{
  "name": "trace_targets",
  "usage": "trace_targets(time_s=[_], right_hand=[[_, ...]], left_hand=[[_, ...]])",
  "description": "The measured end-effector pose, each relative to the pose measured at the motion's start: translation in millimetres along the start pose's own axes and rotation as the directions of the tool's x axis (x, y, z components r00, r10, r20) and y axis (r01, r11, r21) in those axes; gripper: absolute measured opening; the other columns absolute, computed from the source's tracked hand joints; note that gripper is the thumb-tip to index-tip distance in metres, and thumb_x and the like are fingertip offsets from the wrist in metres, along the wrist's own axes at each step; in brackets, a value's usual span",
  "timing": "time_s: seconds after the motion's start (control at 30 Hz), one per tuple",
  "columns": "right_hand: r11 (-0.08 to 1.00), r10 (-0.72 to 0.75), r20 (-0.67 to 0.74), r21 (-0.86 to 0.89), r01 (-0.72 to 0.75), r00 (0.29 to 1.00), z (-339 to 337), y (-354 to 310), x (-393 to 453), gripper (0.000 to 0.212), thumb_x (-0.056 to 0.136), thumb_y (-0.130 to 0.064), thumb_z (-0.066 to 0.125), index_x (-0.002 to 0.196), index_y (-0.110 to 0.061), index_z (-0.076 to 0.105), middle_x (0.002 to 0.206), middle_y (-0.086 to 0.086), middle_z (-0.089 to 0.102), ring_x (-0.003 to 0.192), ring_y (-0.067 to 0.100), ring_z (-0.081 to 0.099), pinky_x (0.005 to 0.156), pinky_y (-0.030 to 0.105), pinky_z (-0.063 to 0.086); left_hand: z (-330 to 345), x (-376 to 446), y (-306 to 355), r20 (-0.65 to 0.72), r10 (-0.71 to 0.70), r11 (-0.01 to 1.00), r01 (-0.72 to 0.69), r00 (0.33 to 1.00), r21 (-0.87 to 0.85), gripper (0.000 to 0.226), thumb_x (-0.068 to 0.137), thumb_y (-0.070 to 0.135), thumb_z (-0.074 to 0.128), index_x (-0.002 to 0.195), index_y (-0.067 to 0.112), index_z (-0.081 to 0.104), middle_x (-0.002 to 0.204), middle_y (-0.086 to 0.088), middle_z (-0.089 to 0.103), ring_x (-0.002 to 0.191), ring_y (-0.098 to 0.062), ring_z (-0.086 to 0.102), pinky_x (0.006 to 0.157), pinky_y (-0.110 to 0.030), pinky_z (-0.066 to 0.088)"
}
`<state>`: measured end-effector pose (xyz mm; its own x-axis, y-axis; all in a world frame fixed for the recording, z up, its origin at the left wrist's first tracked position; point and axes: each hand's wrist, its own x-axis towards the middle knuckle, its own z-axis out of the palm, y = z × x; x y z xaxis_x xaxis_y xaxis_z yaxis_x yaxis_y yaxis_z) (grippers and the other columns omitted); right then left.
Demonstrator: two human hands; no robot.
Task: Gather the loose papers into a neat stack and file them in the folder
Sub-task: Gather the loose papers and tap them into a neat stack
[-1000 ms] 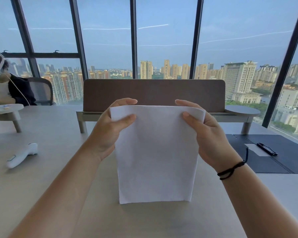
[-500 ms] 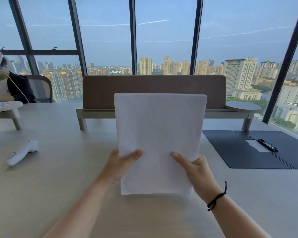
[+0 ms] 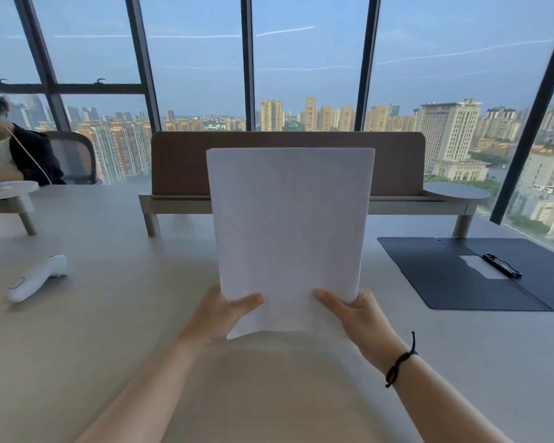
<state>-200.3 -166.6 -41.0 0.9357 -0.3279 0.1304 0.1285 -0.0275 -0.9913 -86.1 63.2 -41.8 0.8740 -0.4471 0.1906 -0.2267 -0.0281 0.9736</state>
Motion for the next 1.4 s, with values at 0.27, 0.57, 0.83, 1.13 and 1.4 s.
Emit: trace_targets(time_s=[0.27, 0.57, 0.83, 1.13, 1.4], right_hand=[[0.979, 0.066, 0.066, -0.198, -0.052, 0.996, -1, 20, 1, 0.02, 0.093, -0.034, 0.072, 0.105, -0.021, 0.08, 0.101, -0.006, 0.082, 0.098, 0.013, 0.076, 0.098, 0.042, 0.056], [0.975, 0.08, 0.128, -0.216, -0.051, 0.989, -4, 20, -1, 0.021, 0.091, -0.035, 0.073, 0.107, -0.022, 0.079, 0.109, 0.0, 0.08, 0.106, 0.018, 0.074, 0.104, 0.048, 0.052], [0.99, 0.068, 0.124, 0.116, -0.083, 0.99, -10, 9, -3, 0.03, 0.082, -0.019, 0.078, 0.11, -0.009, 0.078, 0.113, 0.014, 0.078, 0.107, 0.03, 0.074, 0.098, 0.047, 0.055], [0.994, 0.042, -0.017, -0.104, -0.044, 0.999, -4, 5, -2, 0.024, 0.093, -0.032, 0.07, 0.098, -0.011, 0.079, 0.09, 0.005, 0.082, 0.082, 0.022, 0.077, 0.072, 0.032, 0.059], [0.992, 0.124, -0.099, 0.037, -0.121, 0.987, -31, -7, 14, 0.02, 0.099, -0.029, 0.062, 0.097, -0.014, 0.074, 0.084, -0.002, 0.082, 0.077, 0.019, 0.079, 0.067, 0.031, 0.063]], left_hand=[[-3, -1, -17, 0.033, -0.063, 0.997, 0.062, 0.997, 0.044, 0.045, 0.07, 0.033, 0.088, 0.11, 0.018, 0.075, 0.108, 0.002, 0.078, 0.104, -0.016, 0.073, 0.095, -0.038, 0.055], [-10, 4, 21, 0.079, -0.034, 0.921, 0.062, 0.996, -0.385, 0.072, 0.05, 0.038, 0.095, 0.112, 0.006, 0.073, 0.115, -0.016, 0.075, 0.105, -0.032, 0.072, 0.081, -0.037, 0.061], [6, -10, -3, 0.182, -0.08, 0.944, 0.133, 0.98, -0.303, 0.073, 0.046, 0.046, 0.096, 0.11, 0.016, 0.076, 0.117, -0.011, 0.075, 0.109, -0.026, 0.071, 0.084, -0.032, 0.059], [13, -10, -1, 0.097, -0.06, 0.997, 0.065, 0.993, -0.05, 0.021, 0.091, 0.02, 0.07, 0.112, 0.023, 0.07, 0.112, 0.008, 0.077, 0.108, -0.011, 0.071, 0.095, -0.029, 0.054], [41, 5, 14, 0.052, -0.128, 0.981, 0.134, 0.99, -0.142, 0.018, 0.082, 0.016, 0.075, 0.099, 0.015, 0.077, 0.104, -0.002, 0.079, 0.101, -0.022, 0.074, 0.09, -0.04, 0.055]])
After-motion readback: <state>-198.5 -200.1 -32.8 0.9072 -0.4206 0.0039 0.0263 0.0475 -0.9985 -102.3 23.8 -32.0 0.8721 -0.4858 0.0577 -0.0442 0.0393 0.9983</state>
